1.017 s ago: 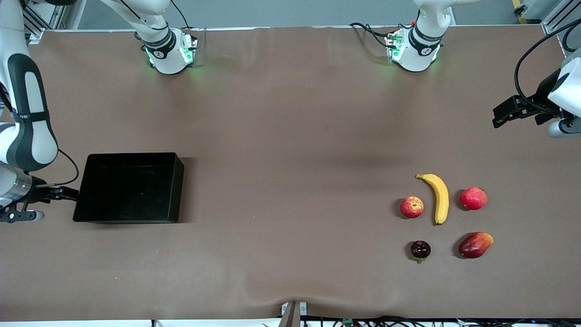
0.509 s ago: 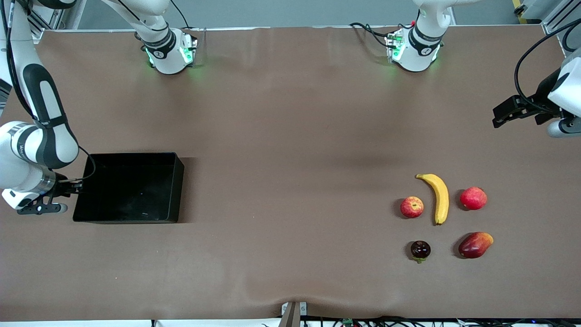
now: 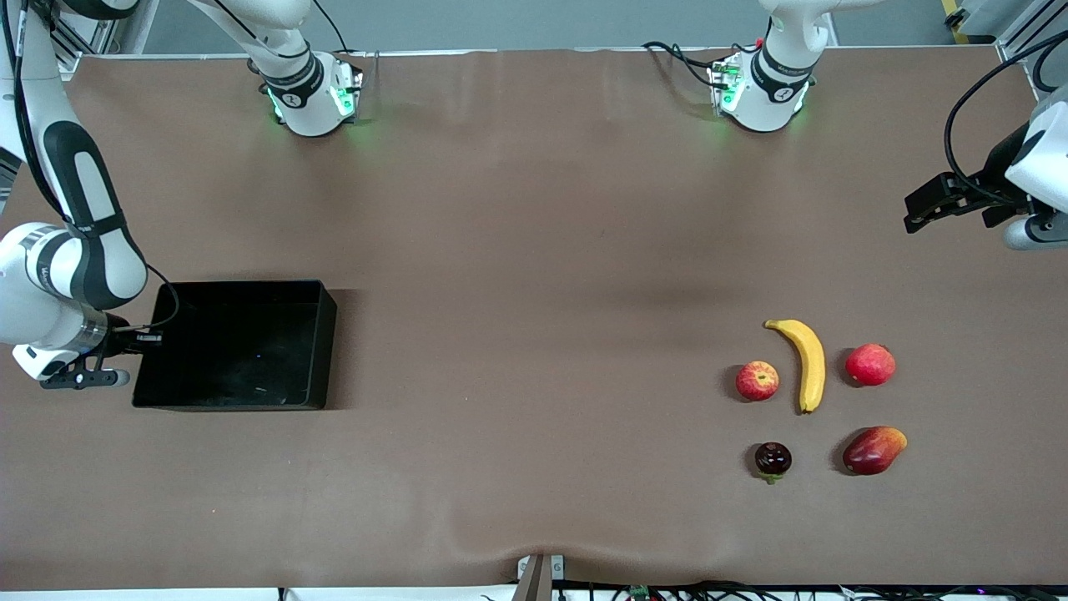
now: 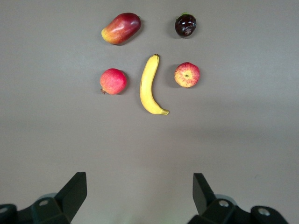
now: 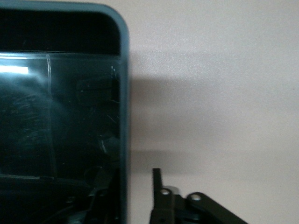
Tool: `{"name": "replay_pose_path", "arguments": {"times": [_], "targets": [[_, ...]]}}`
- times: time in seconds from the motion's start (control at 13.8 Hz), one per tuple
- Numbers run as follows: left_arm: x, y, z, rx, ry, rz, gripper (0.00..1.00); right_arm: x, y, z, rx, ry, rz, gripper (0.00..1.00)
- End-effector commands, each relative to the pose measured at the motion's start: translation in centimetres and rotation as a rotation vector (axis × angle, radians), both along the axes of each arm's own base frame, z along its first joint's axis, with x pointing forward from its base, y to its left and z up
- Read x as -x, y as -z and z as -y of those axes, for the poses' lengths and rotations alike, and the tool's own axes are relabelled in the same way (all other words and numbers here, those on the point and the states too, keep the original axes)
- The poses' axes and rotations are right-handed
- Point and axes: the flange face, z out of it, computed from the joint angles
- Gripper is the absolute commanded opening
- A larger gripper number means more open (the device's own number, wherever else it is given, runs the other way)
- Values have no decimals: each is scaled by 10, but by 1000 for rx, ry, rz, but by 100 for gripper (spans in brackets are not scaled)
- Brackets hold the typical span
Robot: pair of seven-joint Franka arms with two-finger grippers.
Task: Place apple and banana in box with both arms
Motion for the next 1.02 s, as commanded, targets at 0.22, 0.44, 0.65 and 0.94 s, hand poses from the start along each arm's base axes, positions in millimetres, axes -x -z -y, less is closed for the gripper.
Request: {"name": "replay_pose_path", "arguments": {"times": [0.22, 0.44, 0.65, 0.94], "targets": [[1, 4, 1, 14, 8, -20, 100, -11, -40, -7, -12, -18, -16, 0], [-4, 12, -3, 12, -1, -32, 100, -32, -86, -27, -120, 27, -15, 0], [-17, 36, -16, 18, -30, -70, 100, -51, -121, -73, -142, 49, -18, 0], [-46, 92, -22, 33, -47, -124, 100, -64, -148, -216, -113, 120, -20, 0]]}}
